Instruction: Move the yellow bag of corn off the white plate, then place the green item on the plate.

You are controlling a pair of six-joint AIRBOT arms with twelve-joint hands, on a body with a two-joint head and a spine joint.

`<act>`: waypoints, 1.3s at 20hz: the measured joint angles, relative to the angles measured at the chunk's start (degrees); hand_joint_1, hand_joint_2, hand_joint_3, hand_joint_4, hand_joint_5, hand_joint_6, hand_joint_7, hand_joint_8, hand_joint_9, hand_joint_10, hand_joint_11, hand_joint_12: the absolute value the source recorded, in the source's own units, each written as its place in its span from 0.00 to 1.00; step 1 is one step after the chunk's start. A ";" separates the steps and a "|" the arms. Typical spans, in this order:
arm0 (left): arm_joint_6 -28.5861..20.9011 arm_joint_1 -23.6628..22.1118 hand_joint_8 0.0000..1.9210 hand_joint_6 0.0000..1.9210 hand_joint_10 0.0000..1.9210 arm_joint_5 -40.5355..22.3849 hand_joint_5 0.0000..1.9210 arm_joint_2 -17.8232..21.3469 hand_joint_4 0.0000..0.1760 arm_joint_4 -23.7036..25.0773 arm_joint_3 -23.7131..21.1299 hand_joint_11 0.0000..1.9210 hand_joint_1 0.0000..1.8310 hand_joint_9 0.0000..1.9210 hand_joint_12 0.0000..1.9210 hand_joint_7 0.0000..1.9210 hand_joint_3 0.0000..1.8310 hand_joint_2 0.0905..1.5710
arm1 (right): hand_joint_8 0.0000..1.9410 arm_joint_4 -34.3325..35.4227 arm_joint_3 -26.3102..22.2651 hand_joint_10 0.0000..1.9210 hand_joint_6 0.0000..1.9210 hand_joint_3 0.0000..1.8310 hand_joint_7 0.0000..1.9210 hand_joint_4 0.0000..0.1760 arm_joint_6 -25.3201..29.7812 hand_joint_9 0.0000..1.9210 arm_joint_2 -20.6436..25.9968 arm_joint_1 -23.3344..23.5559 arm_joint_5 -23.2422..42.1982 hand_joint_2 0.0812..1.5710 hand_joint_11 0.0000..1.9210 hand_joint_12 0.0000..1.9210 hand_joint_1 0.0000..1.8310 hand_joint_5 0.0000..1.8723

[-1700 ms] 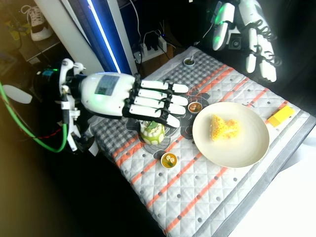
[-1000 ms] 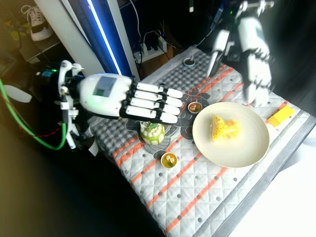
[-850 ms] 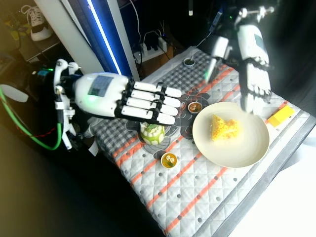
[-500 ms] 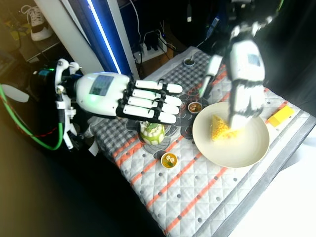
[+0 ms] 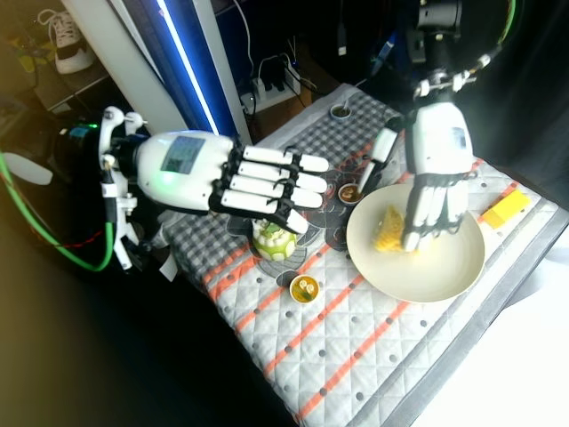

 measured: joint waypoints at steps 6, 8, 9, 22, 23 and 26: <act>0.04 1.16 0.97 0.81 0.99 0.04 0.48 -1.16 0.00 -2.60 2.47 0.49 0.38 0.49 1.00 0.49 0.07 0.95 | 0.00 0.07 0.00 0.00 0.00 0.00 0.00 0.46 0.00 0.00 0.00 0.00 0.13 0.78 0.00 0.26 0.25 0.00; 0.39 1.46 1.00 0.99 1.00 0.74 0.33 -1.16 0.00 -2.49 2.49 0.39 0.33 0.39 1.00 0.36 0.15 0.56 | 0.00 0.11 0.00 0.00 0.00 0.00 0.00 0.42 0.00 0.00 0.02 -0.42 0.46 0.79 0.00 0.17 0.23 0.00; 0.33 1.57 1.00 0.98 1.00 1.36 0.30 -1.20 0.40 -2.56 2.49 0.28 0.37 0.29 1.00 0.26 0.09 0.56 | 0.00 0.26 0.00 0.00 0.00 0.00 0.00 0.45 0.00 0.00 0.00 -0.42 0.33 0.79 0.00 0.19 0.24 0.00; 0.55 0.37 0.39 0.87 0.58 -9.64 0.08 13.88 0.00 -3.19 -12.02 0.07 0.82 0.13 0.87 0.12 0.00 0.75 | 0.00 1.07 -0.13 0.00 0.00 0.00 0.00 0.32 0.00 0.00 0.02 -1.05 0.42 0.80 0.00 0.16 0.26 0.00; 0.48 0.28 0.54 0.92 0.66 -9.92 0.08 13.81 0.00 -2.95 -12.22 0.07 0.83 0.13 0.89 0.09 0.00 0.75 | 0.00 1.07 -0.13 0.00 0.00 0.00 0.00 0.34 0.00 0.00 0.02 -1.16 0.44 0.80 0.00 0.20 0.27 0.00; 0.46 0.24 0.52 0.80 0.61 -10.29 0.11 13.35 0.00 -2.69 -12.50 0.06 0.80 0.14 0.86 0.10 0.00 0.72 | 0.00 1.51 -0.13 0.00 0.00 0.00 0.00 0.32 0.00 0.00 0.02 -1.16 0.46 0.80 0.00 0.24 0.25 0.00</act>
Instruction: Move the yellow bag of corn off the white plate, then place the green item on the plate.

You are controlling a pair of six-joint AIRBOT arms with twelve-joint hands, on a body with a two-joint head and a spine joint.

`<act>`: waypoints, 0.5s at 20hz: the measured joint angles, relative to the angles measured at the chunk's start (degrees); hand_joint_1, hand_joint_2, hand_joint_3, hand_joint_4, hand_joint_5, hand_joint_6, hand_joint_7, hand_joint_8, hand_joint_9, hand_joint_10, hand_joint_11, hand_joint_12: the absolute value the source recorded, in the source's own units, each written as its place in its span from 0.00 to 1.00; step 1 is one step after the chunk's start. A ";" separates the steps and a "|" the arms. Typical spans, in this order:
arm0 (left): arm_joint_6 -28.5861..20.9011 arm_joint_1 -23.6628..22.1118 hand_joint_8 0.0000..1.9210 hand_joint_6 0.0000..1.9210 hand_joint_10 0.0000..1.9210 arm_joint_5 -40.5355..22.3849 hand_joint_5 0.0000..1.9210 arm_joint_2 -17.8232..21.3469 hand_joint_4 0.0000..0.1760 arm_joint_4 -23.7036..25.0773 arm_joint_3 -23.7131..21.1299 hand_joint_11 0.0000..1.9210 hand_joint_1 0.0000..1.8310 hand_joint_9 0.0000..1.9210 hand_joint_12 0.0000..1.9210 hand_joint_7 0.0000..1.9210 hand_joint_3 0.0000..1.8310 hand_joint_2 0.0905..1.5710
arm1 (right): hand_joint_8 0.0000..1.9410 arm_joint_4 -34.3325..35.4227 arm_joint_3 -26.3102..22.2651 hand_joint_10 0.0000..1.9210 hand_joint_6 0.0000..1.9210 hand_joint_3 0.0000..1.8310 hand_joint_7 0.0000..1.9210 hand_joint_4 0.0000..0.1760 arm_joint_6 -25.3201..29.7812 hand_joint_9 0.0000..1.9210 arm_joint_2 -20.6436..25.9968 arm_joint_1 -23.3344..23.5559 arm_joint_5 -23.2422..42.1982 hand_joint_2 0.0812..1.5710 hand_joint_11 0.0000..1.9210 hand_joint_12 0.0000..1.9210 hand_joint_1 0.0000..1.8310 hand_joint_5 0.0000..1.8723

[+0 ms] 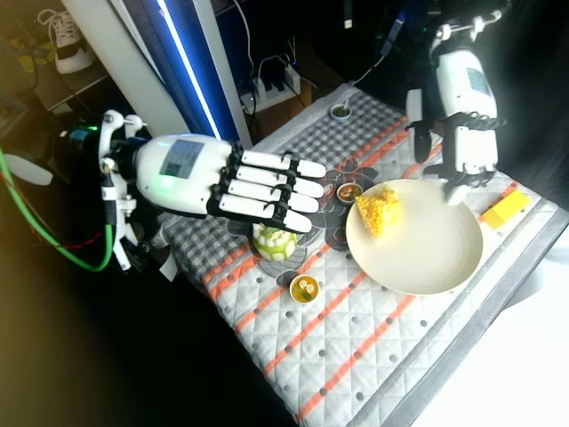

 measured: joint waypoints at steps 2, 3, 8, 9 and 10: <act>0.00 0.00 0.20 0.55 0.37 0.04 0.08 -0.37 0.00 0.17 0.02 0.00 0.71 0.04 0.76 0.11 0.00 0.72 | 0.00 -0.04 0.00 0.00 0.00 0.00 0.00 0.19 0.00 0.00 0.00 0.00 0.07 0.80 0.00 0.35 0.25 0.00; 0.02 0.00 0.10 0.38 0.29 0.07 0.11 -0.90 0.00 0.17 0.50 0.00 0.67 0.04 0.72 0.12 0.00 0.71 | 0.00 -0.04 0.00 0.00 0.00 0.00 0.00 0.18 0.00 0.00 0.00 0.00 0.00 0.80 0.00 0.39 0.24 0.00; 0.00 0.00 0.00 0.00 0.01 0.92 0.02 -1.75 0.81 0.15 1.36 0.00 0.49 0.00 0.36 0.01 0.00 0.63 | 0.00 -0.15 0.00 0.00 0.00 0.00 0.00 0.41 0.00 0.00 0.00 -0.59 0.13 0.79 0.00 0.31 0.24 0.00; 0.00 0.00 0.00 0.00 0.00 0.96 0.00 -2.03 0.98 0.15 1.38 0.00 0.47 0.00 0.14 0.00 0.00 0.60 | 0.00 -0.11 0.00 0.00 0.00 0.00 0.00 0.33 0.00 0.00 0.11 -0.68 0.15 0.79 0.00 0.29 0.24 0.00; 0.00 0.00 0.00 0.00 0.00 0.98 0.00 -2.08 0.98 0.15 1.38 0.00 0.47 0.00 0.14 0.00 0.00 0.60 | 0.00 -0.04 0.00 0.00 0.00 0.00 0.00 0.33 0.00 0.00 0.11 -0.68 0.02 0.79 0.00 0.29 0.24 0.00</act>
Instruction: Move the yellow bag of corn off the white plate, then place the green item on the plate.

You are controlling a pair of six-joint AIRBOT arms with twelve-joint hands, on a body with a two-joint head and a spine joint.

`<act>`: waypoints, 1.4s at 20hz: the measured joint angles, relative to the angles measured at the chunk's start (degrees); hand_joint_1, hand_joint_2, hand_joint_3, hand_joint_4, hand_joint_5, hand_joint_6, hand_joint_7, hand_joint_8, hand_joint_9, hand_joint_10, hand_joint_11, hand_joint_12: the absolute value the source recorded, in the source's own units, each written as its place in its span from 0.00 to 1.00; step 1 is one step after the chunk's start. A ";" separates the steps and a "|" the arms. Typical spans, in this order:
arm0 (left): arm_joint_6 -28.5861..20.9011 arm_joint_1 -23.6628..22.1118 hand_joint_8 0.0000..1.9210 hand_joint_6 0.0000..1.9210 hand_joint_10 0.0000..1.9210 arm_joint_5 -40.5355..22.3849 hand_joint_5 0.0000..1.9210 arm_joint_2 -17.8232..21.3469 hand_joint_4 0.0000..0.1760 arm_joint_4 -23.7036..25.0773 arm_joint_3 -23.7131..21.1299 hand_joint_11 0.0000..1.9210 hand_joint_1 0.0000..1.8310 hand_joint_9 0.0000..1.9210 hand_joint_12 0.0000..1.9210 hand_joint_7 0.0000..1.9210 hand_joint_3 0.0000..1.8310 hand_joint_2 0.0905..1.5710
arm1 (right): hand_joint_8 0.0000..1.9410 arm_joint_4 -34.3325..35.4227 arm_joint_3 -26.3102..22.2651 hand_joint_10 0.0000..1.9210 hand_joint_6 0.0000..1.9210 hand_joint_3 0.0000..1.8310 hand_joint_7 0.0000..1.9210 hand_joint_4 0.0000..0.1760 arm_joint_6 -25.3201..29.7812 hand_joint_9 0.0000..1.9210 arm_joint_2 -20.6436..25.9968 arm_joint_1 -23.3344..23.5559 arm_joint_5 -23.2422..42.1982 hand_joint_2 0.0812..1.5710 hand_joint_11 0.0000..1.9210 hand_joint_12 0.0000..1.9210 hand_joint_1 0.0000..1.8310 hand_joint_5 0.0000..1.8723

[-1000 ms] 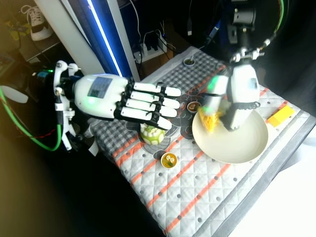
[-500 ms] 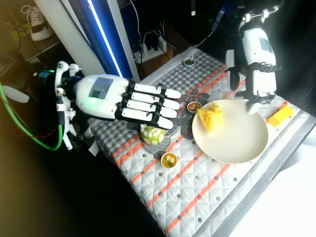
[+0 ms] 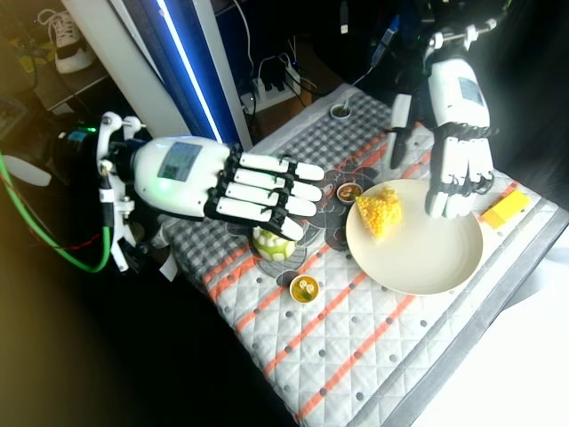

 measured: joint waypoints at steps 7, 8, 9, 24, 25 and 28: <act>0.00 0.20 0.00 0.00 0.00 4.87 0.06 -6.93 0.83 -0.04 6.12 0.00 0.50 0.00 0.25 0.02 0.00 0.62 | 0.00 0.04 0.02 0.00 0.00 0.00 0.00 0.50 0.00 0.00 0.00 0.00 0.00 0.78 0.00 0.19 0.23 0.00; 0.00 0.59 0.00 0.01 0.01 5.42 0.09 -7.43 0.79 -0.46 6.69 0.00 0.51 0.04 0.43 0.05 0.00 0.60 | 0.00 0.02 0.02 0.00 0.00 0.00 0.00 0.45 0.00 0.00 0.00 0.00 0.04 0.78 0.00 0.26 0.23 0.00; 0.00 0.81 0.01 0.01 0.02 6.64 0.10 -7.91 0.79 -1.09 7.45 0.00 0.51 0.06 0.54 0.07 0.00 0.59 | 0.00 0.09 0.02 0.00 0.00 0.00 0.00 0.39 0.00 0.00 0.00 0.00 0.02 0.78 0.00 0.27 0.24 0.00; 0.20 2.16 0.39 0.18 0.62 8.09 0.31 -8.92 0.00 -1.27 8.37 0.17 0.57 0.22 0.89 0.23 0.00 0.71 | 0.00 0.70 0.02 0.00 0.00 0.00 0.00 0.38 0.00 0.00 -0.04 -0.07 0.00 0.78 0.00 0.25 0.23 0.00; 0.17 2.23 0.43 0.20 0.65 8.09 0.30 -8.92 0.00 -1.29 8.37 0.16 0.58 0.21 0.91 0.22 0.00 0.71 | 0.00 0.74 0.02 0.00 0.00 0.00 0.00 0.41 0.00 0.00 -0.04 -0.04 0.02 0.78 0.00 0.25 0.23 0.00; 0.20 2.51 0.71 0.72 0.85 8.46 0.36 -8.92 0.00 -1.27 8.37 0.23 0.57 0.23 1.00 0.21 0.00 0.79 | 0.00 0.72 0.02 0.00 0.00 0.00 0.00 0.34 0.00 0.00 -0.07 -0.07 0.02 0.78 0.00 0.30 0.25 0.00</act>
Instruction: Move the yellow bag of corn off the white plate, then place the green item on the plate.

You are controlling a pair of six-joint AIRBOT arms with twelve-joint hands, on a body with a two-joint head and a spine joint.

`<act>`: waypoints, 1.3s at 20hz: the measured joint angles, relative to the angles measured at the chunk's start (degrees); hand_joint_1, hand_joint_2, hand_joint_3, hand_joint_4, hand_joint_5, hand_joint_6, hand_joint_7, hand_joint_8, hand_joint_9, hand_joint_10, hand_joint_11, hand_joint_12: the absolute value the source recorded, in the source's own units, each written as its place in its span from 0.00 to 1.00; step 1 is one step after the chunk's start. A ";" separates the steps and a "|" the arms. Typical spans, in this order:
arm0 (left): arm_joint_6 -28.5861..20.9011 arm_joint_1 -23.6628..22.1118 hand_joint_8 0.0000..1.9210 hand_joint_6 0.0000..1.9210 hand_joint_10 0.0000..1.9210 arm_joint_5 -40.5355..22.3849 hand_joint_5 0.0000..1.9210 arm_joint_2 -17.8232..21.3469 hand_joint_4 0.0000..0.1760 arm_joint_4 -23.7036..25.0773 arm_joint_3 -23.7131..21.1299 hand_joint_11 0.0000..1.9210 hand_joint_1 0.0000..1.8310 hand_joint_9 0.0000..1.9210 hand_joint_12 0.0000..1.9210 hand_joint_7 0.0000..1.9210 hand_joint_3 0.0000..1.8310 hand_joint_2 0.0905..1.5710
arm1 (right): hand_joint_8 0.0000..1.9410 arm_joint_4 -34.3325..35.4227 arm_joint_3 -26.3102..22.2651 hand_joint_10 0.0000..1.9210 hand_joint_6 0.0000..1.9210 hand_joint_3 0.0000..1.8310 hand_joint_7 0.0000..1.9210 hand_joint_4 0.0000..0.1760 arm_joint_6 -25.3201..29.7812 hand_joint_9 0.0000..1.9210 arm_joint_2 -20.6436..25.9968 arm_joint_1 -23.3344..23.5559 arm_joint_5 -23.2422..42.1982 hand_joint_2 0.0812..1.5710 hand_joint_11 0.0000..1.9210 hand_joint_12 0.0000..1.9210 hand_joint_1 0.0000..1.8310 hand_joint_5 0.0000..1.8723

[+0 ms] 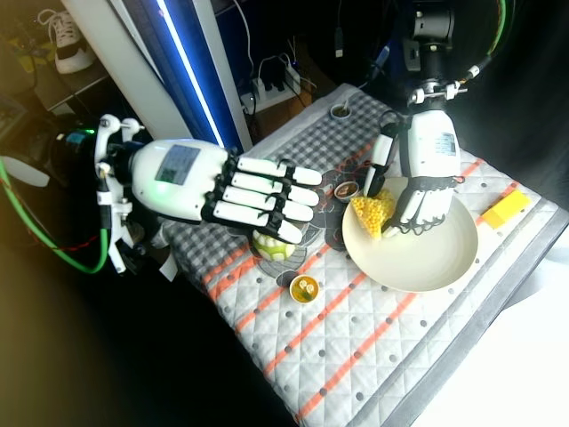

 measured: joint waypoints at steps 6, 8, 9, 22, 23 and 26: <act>0.00 0.00 0.89 0.72 1.00 -0.50 0.37 1.18 0.00 -0.76 -0.46 0.42 0.62 0.33 1.00 0.30 0.01 0.82 | 0.00 0.24 0.00 0.00 0.00 0.00 0.00 0.39 0.00 0.00 0.00 -0.48 0.31 0.79 0.00 0.24 0.24 0.00; -0.02 0.00 0.90 0.75 1.00 -0.92 0.36 2.27 0.00 -1.14 -0.68 0.38 0.61 0.28 1.00 0.28 0.00 0.83 | 0.00 0.37 0.00 0.00 0.00 0.00 0.00 0.35 0.00 0.00 -0.07 -0.59 -0.02 0.79 0.00 0.32 0.24 0.00; 0.00 -0.02 0.91 0.78 1.00 -1.18 0.34 2.91 0.00 -1.18 -1.11 0.39 0.60 0.28 1.00 0.27 0.01 0.84 | 0.00 0.35 0.00 0.00 0.00 0.00 0.00 0.33 0.00 0.00 -0.04 -0.59 -0.02 0.80 0.00 0.35 0.25 0.00; 0.02 9.05 0.95 0.88 0.99 -18.29 0.28 25.92 0.00 1.09 -26.29 0.29 0.59 0.23 1.00 0.22 0.00 0.88 | 0.00 1.22 -0.15 0.00 0.00 0.00 0.00 0.23 0.00 0.00 -0.04 -0.63 0.07 0.80 0.00 0.47 0.23 0.00; -0.02 10.64 0.97 0.89 1.00 -20.48 0.27 27.32 0.00 1.27 -28.09 0.28 0.56 0.20 1.00 0.22 0.00 0.89 | 0.00 1.22 -0.22 0.00 0.00 0.00 0.00 0.30 0.00 0.00 -0.04 -0.63 0.15 0.80 0.00 0.40 0.24 0.00; -2.84 13.64 0.93 0.89 0.99 -23.58 0.27 28.59 0.14 2.43 -29.44 0.32 0.56 0.22 1.00 0.24 0.00 0.89 | 0.00 1.88 -0.31 0.00 0.00 0.00 0.00 0.25 0.02 0.00 -0.04 -0.63 0.11 0.81 0.00 0.35 0.23 0.00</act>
